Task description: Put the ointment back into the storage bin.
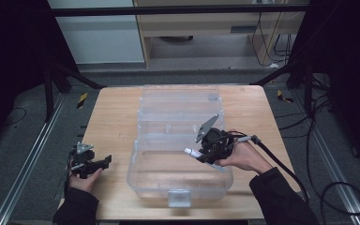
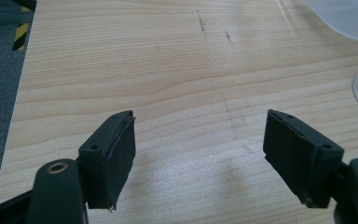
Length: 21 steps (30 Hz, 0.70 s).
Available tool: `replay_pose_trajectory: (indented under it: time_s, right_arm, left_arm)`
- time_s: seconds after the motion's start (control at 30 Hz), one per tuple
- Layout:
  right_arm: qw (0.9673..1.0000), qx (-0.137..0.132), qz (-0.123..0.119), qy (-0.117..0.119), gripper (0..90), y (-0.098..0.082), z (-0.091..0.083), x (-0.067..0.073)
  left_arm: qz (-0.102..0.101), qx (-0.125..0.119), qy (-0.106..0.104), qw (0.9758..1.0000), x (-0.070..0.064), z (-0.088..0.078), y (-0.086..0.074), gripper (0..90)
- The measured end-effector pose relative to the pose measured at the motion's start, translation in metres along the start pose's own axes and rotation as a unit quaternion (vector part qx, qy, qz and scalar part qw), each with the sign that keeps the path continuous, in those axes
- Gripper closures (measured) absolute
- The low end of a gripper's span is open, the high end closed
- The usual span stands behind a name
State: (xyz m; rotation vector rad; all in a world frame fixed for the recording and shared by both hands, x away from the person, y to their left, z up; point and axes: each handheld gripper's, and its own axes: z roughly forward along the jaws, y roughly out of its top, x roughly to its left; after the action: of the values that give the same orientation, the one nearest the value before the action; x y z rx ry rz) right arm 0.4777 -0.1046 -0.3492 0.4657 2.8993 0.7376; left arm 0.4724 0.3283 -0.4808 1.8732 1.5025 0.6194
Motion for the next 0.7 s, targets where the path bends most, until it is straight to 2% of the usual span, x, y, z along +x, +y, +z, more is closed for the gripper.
replay_pose_trajectory:
  time_s: [0.1,0.2,0.27,0.4,0.47,0.57,0.6,0.7]
  right_arm:
    - [0.9999,0.011,-0.012,0.004,69.8,0.000,0.005,0.000]
    - [0.9988,0.035,-0.032,0.008,69.8,0.000,0.014,0.001]
    - [0.9987,0.038,-0.033,0.010,69.9,0.000,0.016,0.001]
    - [0.9975,0.045,-0.050,0.021,69.8,0.000,0.023,0.003]
    - [0.9958,0.058,-0.066,0.028,69.9,-0.001,0.029,0.003]
    - [0.9941,0.070,-0.076,0.033,69.8,-0.001,0.033,0.004]
    - [0.9925,0.077,-0.088,0.035,69.9,-0.002,0.037,0.004]
    - [0.9913,0.083,-0.095,0.040,69.8,-0.002,0.041,0.005]
  left_arm:
    - [0.000,0.000,0.000,1.0000,0.000,0.000,0.000,24.7]
    - [0.000,0.000,0.000,1.0000,0.000,0.000,0.000,24.7]
    - [0.000,0.000,0.000,1.0000,0.000,0.000,0.000,24.7]
    - [0.000,0.000,-0.001,1.0000,0.000,0.000,0.000,24.7]
    - [0.000,0.000,-0.001,1.0000,0.000,0.000,0.000,24.7]
    - [0.001,0.001,-0.001,1.0000,0.000,0.000,0.000,24.7]
    - [0.001,0.001,-0.001,1.0000,0.000,0.000,0.000,24.7]
    - [0.000,0.001,-0.001,1.0000,0.000,0.000,0.000,24.8]
